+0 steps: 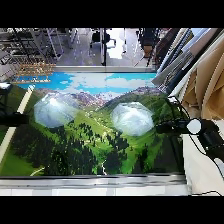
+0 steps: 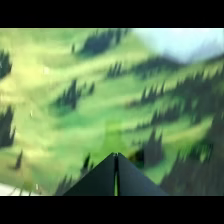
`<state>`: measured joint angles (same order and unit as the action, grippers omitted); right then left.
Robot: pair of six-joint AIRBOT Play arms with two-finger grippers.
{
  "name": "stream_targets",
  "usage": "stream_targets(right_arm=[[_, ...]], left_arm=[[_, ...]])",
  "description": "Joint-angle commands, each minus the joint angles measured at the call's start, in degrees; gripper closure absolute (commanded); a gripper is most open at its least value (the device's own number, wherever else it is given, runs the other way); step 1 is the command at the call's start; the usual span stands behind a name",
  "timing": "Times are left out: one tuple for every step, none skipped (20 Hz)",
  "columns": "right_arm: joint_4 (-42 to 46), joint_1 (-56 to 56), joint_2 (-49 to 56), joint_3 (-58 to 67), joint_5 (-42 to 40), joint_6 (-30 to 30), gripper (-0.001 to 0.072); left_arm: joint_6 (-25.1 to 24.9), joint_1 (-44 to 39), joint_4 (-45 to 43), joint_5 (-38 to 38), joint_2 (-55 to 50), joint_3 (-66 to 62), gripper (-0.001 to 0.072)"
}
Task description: Fold the clothes and pants, and hang the long-sleeved shirts on hangers.
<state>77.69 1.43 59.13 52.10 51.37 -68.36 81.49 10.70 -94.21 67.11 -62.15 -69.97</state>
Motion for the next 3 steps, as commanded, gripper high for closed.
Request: stream_targets(right_arm=[[0.59,-1.42,-0.09,-0.11,-4.50,-0.11,0.0697],[0.59,-1.42,-0.09,-0.11,-4.50,-0.11,0.0697],[0.59,-1.42,-0.09,-0.11,-4.50,-0.11,0.0697]], left_arm=[[0.37,1.18,-0.68,-1.60,0.35,-0.02,0.0689],[0.37,1.18,-0.68,-1.60,0.35,-0.02,0.0689],[0.37,1.18,-0.68,-1.60,0.35,-0.02,0.0689]])
